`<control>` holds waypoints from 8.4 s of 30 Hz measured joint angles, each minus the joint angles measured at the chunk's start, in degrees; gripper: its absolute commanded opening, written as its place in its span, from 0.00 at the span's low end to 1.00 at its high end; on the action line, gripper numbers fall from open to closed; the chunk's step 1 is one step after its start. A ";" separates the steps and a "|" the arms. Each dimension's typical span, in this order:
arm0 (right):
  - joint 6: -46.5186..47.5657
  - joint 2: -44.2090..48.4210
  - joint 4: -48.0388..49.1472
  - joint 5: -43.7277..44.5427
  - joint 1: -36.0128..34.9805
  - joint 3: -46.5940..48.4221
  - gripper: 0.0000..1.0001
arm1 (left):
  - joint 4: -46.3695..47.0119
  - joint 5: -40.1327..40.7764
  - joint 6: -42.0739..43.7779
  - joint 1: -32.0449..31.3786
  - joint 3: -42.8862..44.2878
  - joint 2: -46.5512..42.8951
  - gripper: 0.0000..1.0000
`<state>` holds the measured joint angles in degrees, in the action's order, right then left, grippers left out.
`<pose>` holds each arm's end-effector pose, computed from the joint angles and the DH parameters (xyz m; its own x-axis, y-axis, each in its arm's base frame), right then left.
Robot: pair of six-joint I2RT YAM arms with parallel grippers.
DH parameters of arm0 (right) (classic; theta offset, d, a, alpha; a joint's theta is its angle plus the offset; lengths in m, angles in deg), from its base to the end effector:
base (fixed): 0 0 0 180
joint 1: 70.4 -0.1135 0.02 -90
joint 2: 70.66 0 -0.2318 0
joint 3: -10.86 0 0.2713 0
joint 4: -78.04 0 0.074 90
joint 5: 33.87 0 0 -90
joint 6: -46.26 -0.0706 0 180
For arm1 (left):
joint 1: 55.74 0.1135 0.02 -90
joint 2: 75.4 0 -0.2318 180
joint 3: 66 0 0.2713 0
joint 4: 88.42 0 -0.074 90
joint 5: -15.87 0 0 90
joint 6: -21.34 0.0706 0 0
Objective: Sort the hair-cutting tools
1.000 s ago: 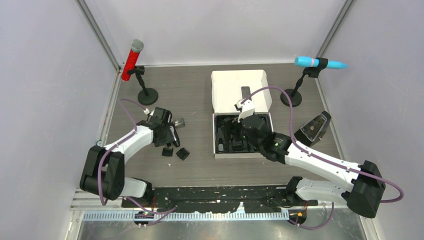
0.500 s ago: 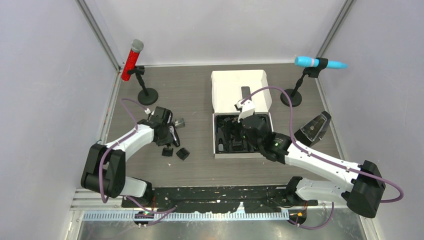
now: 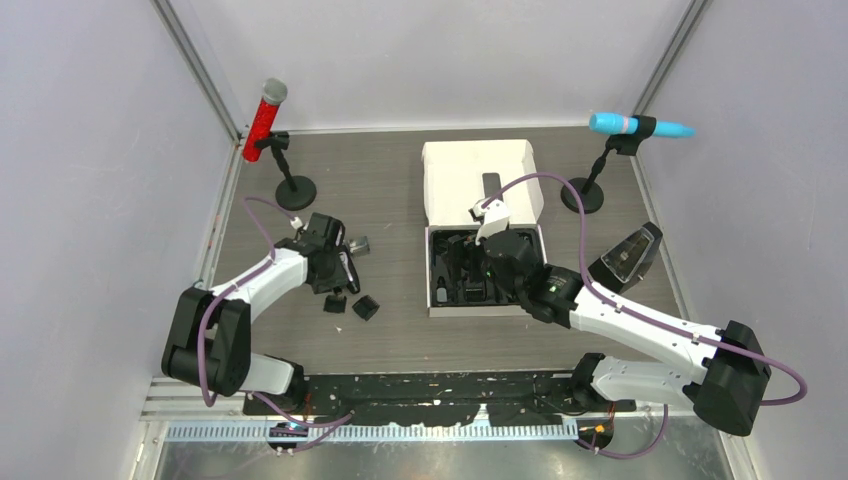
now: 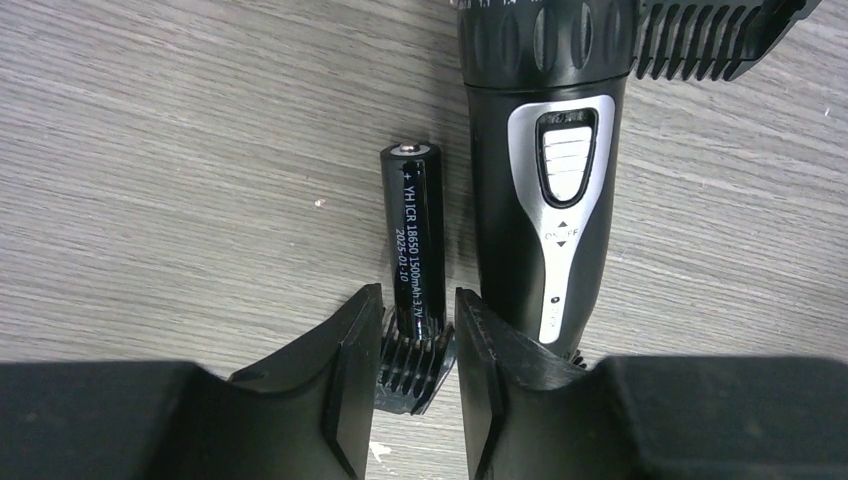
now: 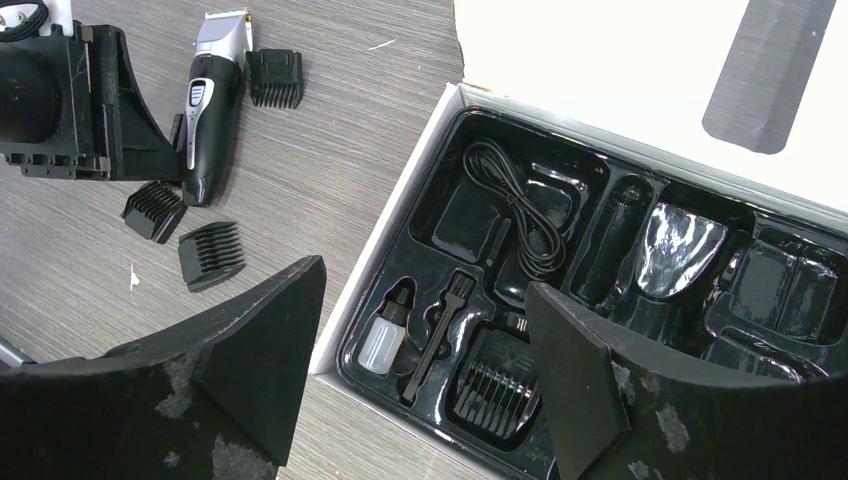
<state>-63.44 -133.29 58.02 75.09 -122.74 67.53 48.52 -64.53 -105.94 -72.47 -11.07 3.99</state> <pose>0.2074 0.2312 0.2295 -0.4442 -0.0538 -0.8943 -0.4467 0.8786 0.1690 0.2708 -0.0691 0.0963 -0.8390 -0.3714 -0.3976 -0.3587 0.9271 -0.1090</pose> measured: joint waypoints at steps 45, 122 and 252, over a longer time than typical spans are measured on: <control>-1.99 0.00 3.15 -5.97 0.00 -0.24 0.83 | 12.02 -5.99 6.56 -10.34 -9.42 -32.09 0.15; -0.11 -8.28 2.10 -1.57 16.59 -2.84 0.05 | 12.44 0.68 -2.60 -33.44 4.28 -6.10 0.60; 0.31 4.96 19.76 -22.97 19.08 -13.07 0.86 | -0.37 5.81 -7.56 -7.32 6.86 9.84 0.64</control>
<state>-63.14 -128.33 77.78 52.12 -103.66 54.46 48.15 -58.71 -113.50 -79.80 -4.21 13.83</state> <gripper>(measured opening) 0.859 0.673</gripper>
